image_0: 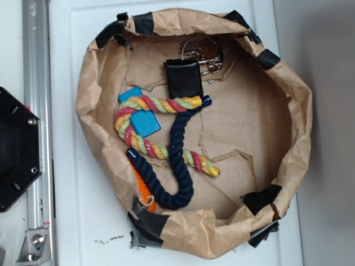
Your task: Grab the multicolored rope.
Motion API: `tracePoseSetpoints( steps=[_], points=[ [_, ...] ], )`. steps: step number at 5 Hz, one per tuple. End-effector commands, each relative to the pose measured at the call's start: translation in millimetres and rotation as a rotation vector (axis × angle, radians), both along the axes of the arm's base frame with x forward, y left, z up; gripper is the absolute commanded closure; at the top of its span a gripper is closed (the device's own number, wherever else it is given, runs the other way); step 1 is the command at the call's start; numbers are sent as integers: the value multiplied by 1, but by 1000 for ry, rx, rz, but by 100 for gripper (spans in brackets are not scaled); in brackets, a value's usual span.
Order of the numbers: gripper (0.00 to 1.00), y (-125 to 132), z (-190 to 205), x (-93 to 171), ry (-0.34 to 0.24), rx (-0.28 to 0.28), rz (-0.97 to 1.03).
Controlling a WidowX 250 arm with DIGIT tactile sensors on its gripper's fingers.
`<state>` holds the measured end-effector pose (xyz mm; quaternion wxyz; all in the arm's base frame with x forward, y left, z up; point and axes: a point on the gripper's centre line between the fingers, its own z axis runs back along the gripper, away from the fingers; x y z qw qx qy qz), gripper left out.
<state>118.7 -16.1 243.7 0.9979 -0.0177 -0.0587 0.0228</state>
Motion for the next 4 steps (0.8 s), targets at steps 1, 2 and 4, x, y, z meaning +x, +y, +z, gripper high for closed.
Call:
tracePoseSetpoints(
  steps=[1, 2, 4],
  points=[
    [0, 0, 0, 0, 0, 0, 0],
    [0, 5, -32, 50, -79, 15, -107],
    [0, 3, -84, 138, -75, -1, -189]
  ],
)
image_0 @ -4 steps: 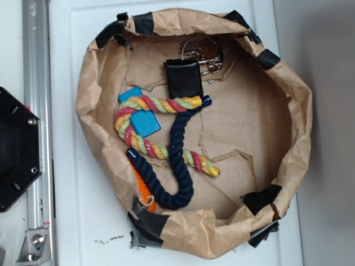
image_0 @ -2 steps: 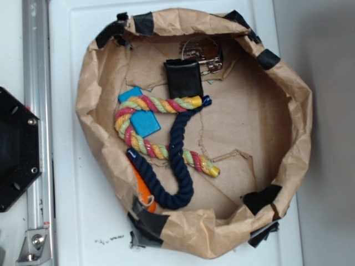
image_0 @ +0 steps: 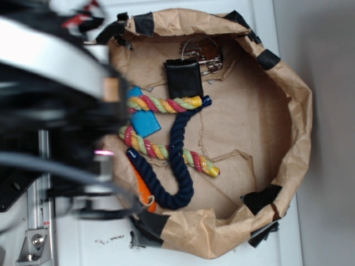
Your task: Grab the multicolored rope.
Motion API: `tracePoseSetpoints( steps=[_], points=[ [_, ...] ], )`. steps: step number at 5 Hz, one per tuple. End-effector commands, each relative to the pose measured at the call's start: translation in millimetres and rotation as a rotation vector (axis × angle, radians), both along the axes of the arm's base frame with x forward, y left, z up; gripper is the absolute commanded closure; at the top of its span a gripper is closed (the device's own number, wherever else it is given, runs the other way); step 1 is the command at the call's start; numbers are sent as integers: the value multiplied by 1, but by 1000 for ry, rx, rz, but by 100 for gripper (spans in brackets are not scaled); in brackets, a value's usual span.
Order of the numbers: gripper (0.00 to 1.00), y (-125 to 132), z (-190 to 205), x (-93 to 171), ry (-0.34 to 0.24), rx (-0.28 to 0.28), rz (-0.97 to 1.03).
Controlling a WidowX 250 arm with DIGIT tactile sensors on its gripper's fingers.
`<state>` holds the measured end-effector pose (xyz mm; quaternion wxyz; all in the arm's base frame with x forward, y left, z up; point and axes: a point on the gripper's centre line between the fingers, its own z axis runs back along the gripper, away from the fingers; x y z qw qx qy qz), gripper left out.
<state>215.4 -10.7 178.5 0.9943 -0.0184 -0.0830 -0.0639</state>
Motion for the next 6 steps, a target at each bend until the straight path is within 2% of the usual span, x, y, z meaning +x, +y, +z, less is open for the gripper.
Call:
tracePoseSetpoints(
  steps=[1, 2, 3, 4, 5, 6],
  points=[
    [0, -15, -68, 45, 50, 13, -61],
    [0, -32, -98, 45, 74, 30, -104],
    [0, -47, -115, 43, 77, 0, -157],
    [0, -55, -128, 46, 13, 0, -112],
    [0, -39, -127, 63, 27, -37, 45],
    [0, -34, -137, 66, 71, -24, 93]
  ],
)
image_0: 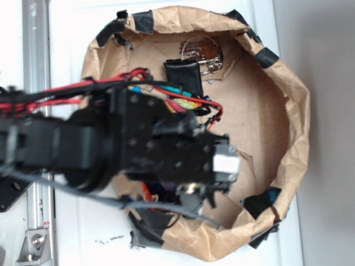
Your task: Grab the multicolored rope.
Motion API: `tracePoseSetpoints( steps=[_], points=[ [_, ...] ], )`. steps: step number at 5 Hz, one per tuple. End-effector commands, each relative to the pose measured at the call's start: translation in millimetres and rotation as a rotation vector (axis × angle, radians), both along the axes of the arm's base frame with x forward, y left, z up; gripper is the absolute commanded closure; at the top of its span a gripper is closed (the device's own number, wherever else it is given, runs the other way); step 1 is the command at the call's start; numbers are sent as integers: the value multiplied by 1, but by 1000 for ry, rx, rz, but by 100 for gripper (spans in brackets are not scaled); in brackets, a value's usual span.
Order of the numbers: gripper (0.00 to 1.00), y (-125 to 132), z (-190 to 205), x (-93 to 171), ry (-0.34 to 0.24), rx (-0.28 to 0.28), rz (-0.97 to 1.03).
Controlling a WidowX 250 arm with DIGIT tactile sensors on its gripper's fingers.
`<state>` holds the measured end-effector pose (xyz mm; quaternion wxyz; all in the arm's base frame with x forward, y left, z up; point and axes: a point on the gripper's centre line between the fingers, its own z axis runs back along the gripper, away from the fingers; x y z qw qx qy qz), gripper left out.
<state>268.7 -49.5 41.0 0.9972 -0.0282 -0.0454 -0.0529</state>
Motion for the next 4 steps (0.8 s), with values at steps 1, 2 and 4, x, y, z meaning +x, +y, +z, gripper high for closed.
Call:
tracePoseSetpoints(
  steps=[1, 2, 4],
  points=[
    [0, 0, -10, 8, 38, 18, 87],
    [0, -15, -31, -1, 79, 61, 50],
    [100, -20, -25, -21, 59, -49, 57]
  ],
)
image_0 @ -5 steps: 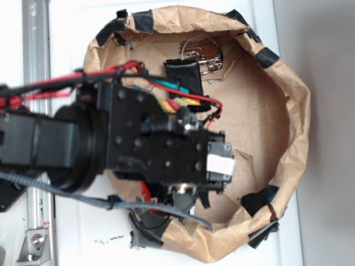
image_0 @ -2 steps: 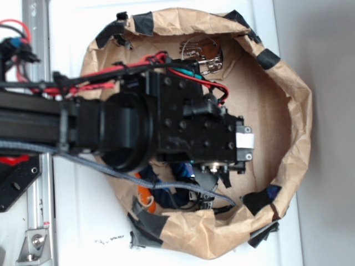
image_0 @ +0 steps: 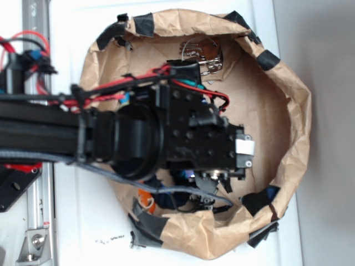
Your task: Grab the multicolored rope.
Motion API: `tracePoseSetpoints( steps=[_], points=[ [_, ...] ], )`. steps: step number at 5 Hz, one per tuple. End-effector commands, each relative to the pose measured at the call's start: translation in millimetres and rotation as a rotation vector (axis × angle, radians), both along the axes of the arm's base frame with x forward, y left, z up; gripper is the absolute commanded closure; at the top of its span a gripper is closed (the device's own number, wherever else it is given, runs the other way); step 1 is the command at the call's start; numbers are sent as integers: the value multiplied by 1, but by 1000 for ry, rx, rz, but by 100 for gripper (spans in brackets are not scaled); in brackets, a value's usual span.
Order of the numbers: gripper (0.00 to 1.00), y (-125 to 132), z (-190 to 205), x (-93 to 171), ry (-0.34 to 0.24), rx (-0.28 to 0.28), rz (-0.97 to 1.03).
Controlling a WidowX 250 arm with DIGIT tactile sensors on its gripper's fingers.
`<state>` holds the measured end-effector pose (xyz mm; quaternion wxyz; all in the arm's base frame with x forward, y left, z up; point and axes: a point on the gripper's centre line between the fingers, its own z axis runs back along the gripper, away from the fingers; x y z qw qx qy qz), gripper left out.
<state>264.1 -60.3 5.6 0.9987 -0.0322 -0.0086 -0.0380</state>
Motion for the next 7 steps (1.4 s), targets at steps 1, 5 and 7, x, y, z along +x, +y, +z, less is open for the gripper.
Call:
tracePoseSetpoints(
  steps=[1, 5, 7],
  points=[
    [100, 9, 58, -9, -144, -108, 79],
    [100, 35, 250, 8, -296, -82, 209],
    [100, 32, 238, 10, -305, -67, 210]
  ],
)
